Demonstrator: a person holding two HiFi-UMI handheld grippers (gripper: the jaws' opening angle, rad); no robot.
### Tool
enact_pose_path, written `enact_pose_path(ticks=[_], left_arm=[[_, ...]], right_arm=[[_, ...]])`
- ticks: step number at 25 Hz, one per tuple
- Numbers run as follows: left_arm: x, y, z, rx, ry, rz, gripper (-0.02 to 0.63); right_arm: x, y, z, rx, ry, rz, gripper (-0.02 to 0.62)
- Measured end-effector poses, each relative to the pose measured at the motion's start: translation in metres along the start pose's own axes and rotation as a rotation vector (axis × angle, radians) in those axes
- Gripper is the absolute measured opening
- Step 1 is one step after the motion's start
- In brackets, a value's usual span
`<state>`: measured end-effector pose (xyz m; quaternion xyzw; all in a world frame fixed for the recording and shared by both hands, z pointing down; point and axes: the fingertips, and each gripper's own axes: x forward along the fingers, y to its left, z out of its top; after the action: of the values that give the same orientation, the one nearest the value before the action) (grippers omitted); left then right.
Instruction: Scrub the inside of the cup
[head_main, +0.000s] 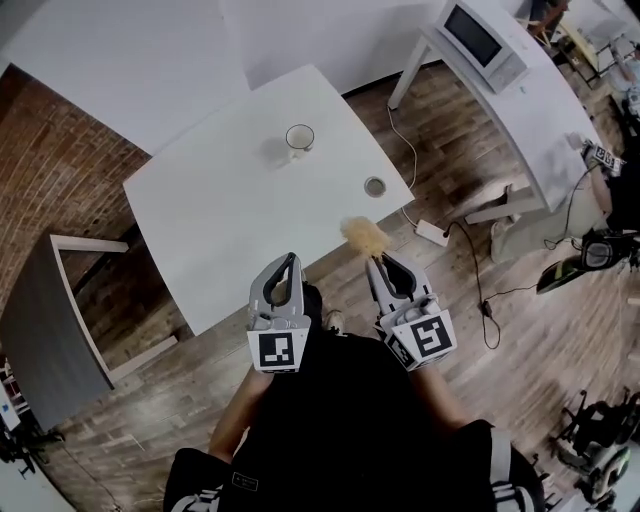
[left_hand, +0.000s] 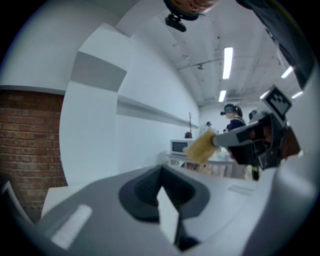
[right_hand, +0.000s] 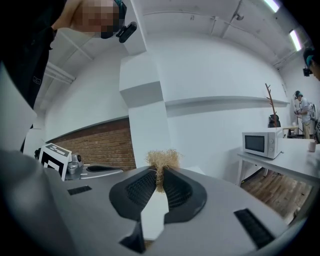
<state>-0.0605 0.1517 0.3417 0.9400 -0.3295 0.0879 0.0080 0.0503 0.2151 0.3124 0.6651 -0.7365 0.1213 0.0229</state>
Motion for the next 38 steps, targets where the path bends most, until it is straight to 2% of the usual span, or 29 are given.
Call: enact_pose_path(ticks=[4,8,11,14,20,24,26,30,35,38], left_arm=[[0.034,0.029,-0.007,0.007,0.037,-0.018,0.003],[0.062,0.051,-0.008,0.056,0.054,-0.054,0.003],[0.080,0.066,-0.018,0.032,0.088,-0.076,0.003],[0.096,0.081,-0.028,0.044,0.115,-0.084,0.003],[0.117,0.089,-0.049,0.066,0.182,-0.096,0.005],[0.136,0.088,-0.065,0.069,0.209,-0.085,0.005],[0.150,0.085,-0.076,0.073,0.237,-0.090,0.033],[0.185,0.083,-0.110,0.079,0.321,-0.097,0.102],[0.224,0.086,-0.160,0.093,0.414,-0.093,0.133],[0.250,0.094,-0.183,0.133,0.458,-0.096,0.140]], right_arm=[[0.046,-0.005,0.010,-0.007,0.024,0.009,0.038],[0.090,-0.005,0.016,0.002,0.059,0.017,0.038],[0.117,-0.008,0.017,0.005,0.092,0.009,0.038],[0.137,-0.013,0.016,-0.012,0.108,0.000,0.038],[0.160,-0.027,0.014,-0.021,0.150,0.007,0.038],[0.178,-0.038,0.010,-0.009,0.163,0.046,0.038],[0.188,-0.045,0.007,0.004,0.161,0.072,0.038],[0.209,-0.066,-0.011,-0.003,0.224,0.112,0.038],[0.232,-0.080,-0.027,-0.021,0.288,0.186,0.038],[0.249,-0.091,-0.029,-0.029,0.292,0.216,0.038]])
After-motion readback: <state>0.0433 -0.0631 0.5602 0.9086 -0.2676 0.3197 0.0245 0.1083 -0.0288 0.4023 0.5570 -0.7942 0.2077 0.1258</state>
